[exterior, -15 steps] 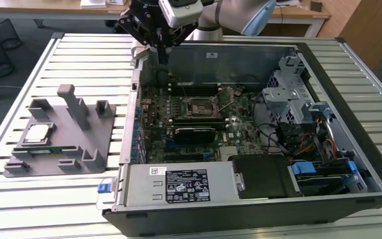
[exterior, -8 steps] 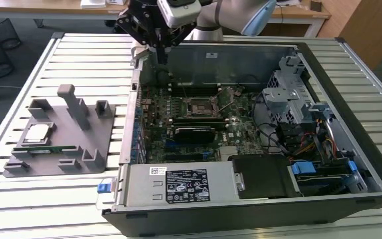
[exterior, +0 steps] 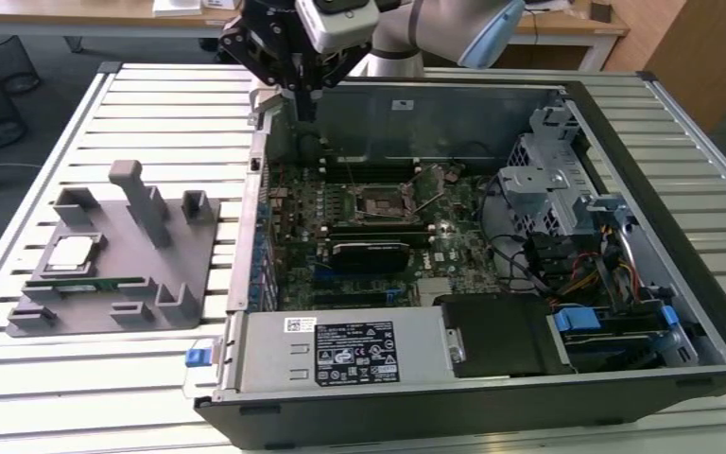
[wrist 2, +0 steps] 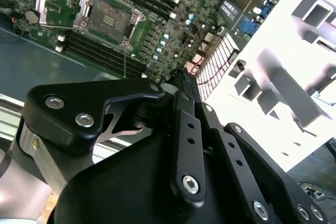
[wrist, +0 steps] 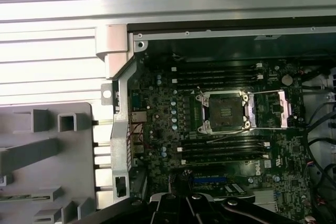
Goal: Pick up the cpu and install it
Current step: 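Reach for the cpu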
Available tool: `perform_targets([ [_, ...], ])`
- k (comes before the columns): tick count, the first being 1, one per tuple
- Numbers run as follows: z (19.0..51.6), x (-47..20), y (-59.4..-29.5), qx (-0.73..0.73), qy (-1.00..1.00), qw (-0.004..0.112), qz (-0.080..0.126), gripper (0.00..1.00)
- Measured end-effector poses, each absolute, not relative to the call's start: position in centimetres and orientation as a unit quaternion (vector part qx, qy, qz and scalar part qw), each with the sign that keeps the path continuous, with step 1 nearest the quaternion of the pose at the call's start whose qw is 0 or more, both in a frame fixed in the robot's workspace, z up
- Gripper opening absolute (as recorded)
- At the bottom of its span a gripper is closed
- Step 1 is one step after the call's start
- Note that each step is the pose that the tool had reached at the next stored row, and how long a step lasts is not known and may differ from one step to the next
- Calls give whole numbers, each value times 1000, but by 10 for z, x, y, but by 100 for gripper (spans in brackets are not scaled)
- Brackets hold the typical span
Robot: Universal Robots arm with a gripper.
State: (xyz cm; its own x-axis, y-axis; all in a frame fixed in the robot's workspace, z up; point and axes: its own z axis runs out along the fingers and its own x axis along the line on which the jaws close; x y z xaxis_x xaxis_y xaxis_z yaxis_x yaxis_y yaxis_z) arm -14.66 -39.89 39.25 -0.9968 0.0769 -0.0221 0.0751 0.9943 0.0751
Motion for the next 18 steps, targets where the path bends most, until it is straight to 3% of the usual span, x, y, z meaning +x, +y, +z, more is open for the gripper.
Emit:
perform_targets([
  [18,392,-151,-399,38,998,12,40,11],
])
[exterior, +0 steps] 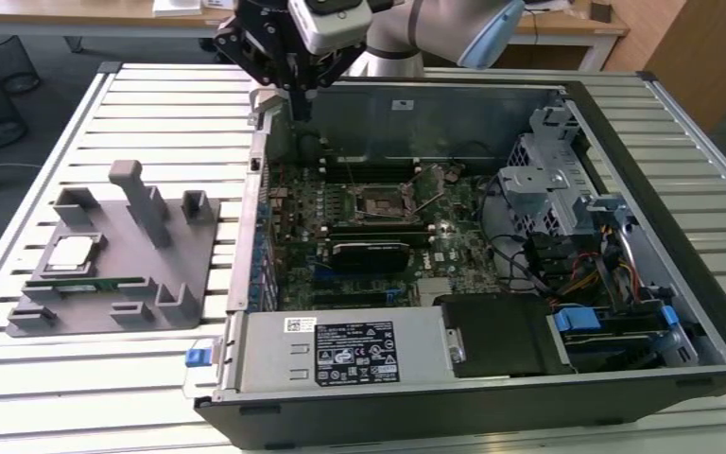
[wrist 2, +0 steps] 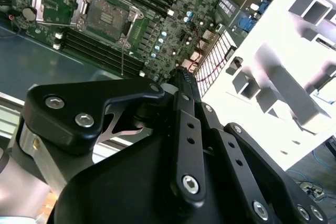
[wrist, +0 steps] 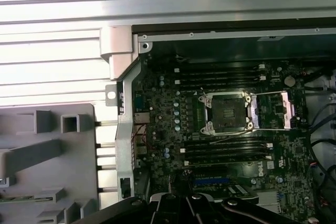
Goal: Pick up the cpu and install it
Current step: 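Reach for the cpu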
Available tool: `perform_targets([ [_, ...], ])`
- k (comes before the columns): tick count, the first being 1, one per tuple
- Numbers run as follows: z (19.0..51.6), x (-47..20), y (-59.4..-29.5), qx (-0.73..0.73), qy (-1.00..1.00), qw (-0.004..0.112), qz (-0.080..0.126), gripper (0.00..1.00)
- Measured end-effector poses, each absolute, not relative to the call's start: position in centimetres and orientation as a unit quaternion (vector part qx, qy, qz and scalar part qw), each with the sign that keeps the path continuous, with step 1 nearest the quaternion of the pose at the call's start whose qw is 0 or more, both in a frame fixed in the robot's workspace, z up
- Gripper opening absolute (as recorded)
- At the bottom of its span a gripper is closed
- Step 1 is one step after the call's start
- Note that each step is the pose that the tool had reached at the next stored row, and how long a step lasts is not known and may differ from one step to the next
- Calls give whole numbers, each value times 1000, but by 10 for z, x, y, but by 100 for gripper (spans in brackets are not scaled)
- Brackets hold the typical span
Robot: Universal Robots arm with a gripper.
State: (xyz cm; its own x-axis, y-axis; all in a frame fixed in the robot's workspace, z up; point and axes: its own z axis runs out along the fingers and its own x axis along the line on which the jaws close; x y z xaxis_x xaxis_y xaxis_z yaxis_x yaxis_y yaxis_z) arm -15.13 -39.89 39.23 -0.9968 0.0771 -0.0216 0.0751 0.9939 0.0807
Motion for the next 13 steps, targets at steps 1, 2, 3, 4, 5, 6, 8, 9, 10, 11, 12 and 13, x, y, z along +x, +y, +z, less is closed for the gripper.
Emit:
perform_targets([
  [1,392,-152,-399,38,998,12,40,11],
  [2,392,-152,-399,38,998,12,40,11],
  [3,392,-152,-399,38,998,12,40,11],
  [4,392,-152,-399,38,998,12,41,11],
  [5,392,-153,-399,38,998,12,41,11],
  [6,392,-153,-399,38,998,12,41,11],
  [8,392,-153,-399,38,998,12,41,11],
  [9,392,-154,-399,38,998,12,41,11],
  [10,392,-154,-399,38,998,12,42,11],
  [11,392,-154,-399,38,998,12,42,11],
  [12,392,-155,-399,38,998,12,42,11],
  [13,392,-155,-399,38,998,12,42,11],
])
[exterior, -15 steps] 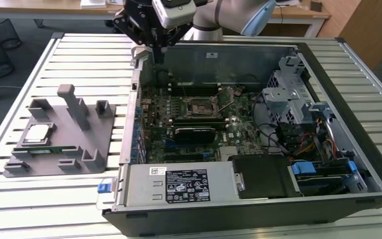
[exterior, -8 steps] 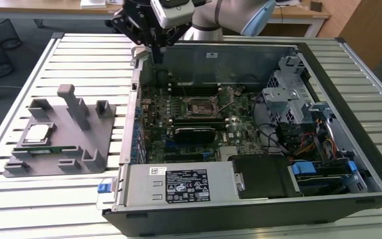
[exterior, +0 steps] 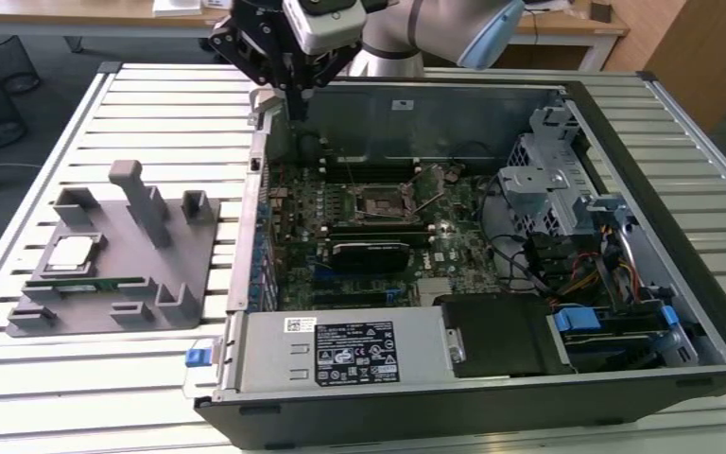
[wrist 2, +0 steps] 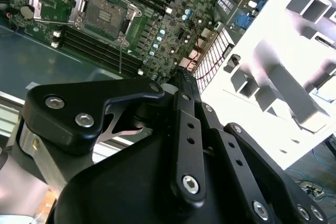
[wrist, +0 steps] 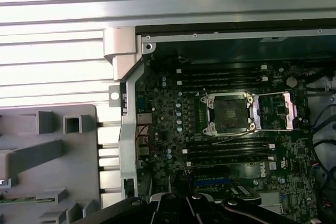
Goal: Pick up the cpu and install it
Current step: 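Reach for the cpu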
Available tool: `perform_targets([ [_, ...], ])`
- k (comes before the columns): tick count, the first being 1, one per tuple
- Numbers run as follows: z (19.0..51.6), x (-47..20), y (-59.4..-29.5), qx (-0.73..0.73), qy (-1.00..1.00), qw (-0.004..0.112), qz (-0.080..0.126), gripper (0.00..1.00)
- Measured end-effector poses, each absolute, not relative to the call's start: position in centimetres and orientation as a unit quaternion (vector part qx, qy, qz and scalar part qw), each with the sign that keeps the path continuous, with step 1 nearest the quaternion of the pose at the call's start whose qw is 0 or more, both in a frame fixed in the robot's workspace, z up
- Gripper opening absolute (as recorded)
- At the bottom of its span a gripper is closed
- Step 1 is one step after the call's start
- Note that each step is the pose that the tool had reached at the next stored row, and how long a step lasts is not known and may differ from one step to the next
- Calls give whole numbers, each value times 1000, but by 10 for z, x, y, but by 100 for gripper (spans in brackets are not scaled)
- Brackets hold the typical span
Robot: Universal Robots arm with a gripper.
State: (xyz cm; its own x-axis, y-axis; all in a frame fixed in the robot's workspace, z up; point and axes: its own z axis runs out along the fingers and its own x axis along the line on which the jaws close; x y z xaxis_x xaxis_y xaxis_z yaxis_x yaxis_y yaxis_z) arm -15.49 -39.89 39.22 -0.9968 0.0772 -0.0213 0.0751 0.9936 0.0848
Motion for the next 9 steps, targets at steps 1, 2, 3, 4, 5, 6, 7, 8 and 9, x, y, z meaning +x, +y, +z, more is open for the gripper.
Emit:
perform_targets([
  [1,392,-155,-399,38,998,12,42,11],
  [2,392,-155,-399,38,998,12,42,11],
  [3,392,-156,-399,38,998,12,42,11],
  [4,392,-156,-399,38,998,12,43,11],
  [5,392,-156,-399,38,998,12,43,11],
  [6,392,-157,-399,38,998,12,43,11],
  [7,392,-157,-399,38,998,12,43,11],
  [8,392,-157,-399,38,998,12,43,11],
  [9,392,-158,-399,38,998,12,43,11],
])
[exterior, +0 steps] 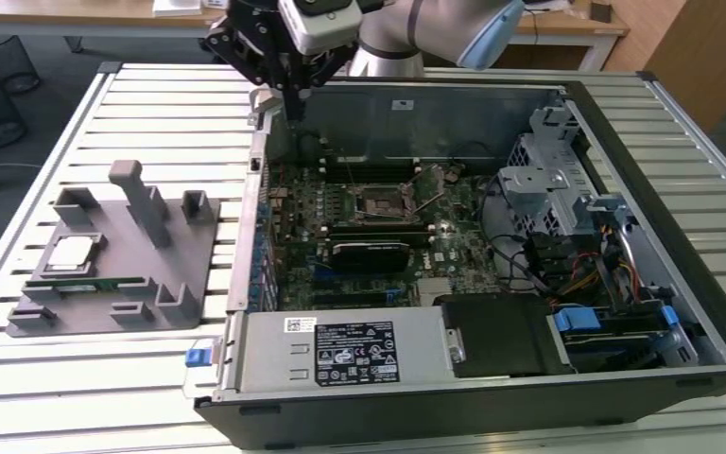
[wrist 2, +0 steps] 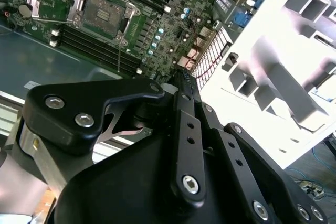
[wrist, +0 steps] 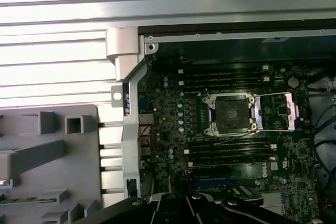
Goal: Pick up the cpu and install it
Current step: 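Reach for the cpu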
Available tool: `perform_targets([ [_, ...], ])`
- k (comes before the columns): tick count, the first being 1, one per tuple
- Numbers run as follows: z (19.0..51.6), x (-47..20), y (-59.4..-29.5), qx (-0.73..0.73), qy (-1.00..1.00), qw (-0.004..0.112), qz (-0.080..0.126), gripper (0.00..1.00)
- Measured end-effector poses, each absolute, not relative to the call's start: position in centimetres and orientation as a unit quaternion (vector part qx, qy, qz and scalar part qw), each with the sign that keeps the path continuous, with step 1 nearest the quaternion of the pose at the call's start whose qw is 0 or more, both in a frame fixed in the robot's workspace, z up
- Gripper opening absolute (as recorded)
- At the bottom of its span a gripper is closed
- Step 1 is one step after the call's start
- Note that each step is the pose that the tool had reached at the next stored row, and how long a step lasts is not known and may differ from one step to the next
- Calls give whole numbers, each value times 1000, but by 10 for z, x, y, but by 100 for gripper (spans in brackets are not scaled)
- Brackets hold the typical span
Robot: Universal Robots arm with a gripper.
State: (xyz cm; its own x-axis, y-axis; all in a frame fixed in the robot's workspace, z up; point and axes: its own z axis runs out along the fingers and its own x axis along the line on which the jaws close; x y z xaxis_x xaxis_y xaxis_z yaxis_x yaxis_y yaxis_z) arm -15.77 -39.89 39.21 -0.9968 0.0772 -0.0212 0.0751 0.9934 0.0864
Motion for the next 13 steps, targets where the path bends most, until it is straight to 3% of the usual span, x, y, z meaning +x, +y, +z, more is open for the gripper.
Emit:
perform_targets([
  [13,392,-162,-399,38,998,12,43,11],
])
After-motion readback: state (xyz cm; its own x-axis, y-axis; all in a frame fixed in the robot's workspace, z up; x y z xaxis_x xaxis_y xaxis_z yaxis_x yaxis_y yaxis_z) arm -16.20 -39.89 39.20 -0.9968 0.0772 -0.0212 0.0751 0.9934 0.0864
